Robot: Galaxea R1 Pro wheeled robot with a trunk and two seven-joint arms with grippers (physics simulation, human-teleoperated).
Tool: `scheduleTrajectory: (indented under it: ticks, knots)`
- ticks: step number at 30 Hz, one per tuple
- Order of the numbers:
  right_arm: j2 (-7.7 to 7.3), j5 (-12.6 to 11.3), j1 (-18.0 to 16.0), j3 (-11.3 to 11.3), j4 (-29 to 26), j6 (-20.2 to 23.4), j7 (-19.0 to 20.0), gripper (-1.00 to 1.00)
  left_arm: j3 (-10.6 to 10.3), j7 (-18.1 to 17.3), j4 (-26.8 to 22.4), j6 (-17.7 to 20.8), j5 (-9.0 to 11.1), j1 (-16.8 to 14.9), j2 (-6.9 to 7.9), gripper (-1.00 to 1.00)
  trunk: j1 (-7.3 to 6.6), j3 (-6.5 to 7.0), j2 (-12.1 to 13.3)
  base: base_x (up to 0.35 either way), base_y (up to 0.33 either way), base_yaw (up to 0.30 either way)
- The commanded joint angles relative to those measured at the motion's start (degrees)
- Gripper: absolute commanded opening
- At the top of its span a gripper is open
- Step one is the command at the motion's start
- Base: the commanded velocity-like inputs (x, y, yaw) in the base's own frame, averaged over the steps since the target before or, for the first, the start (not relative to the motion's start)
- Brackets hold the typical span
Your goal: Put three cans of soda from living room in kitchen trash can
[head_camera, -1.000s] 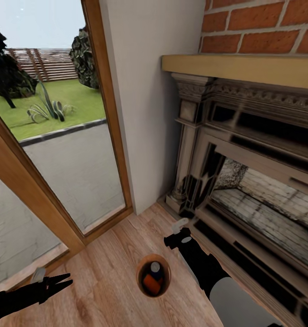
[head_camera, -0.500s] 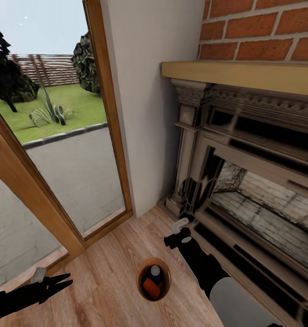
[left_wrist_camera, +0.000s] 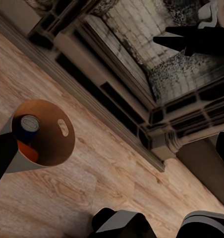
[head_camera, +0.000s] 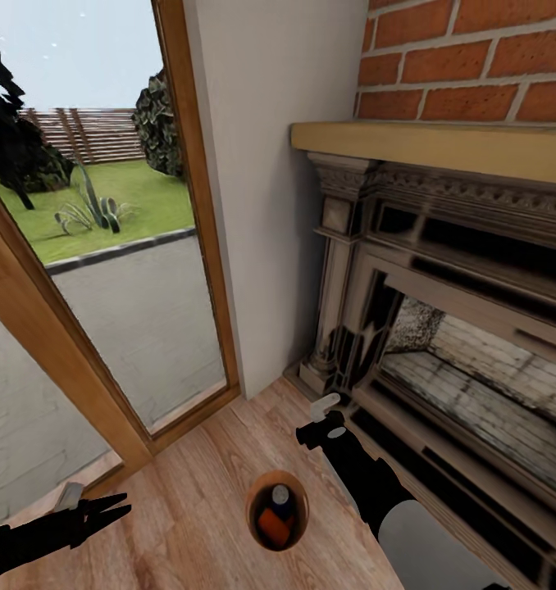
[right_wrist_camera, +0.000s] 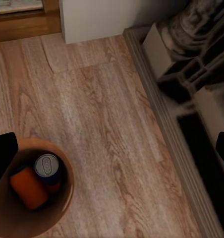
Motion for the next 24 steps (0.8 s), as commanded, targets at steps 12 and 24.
scheduleTrajectory:
  ticks: [12, 24]
  knots:
    - [-0.13, 0.0, 0.0, 0.0, 2.4, -0.1, 0.1, 1.00, 0.0, 0.1, 0.1, 0.0, 0.0, 0.0, -0.03, 1.00, 0.00, 1.15, 0.0, 0.000, 0.000, 0.000]
    - [-0.51, -0.2, 0.0, -0.4, 17.8, -11.6, 0.1, 1.00, 0.1, 0.3, 0.2, -0.1, -0.1, 0.0, -1.76, 1.00, 0.00, 2.30, 0.0, 0.000, 0.000, 0.000]
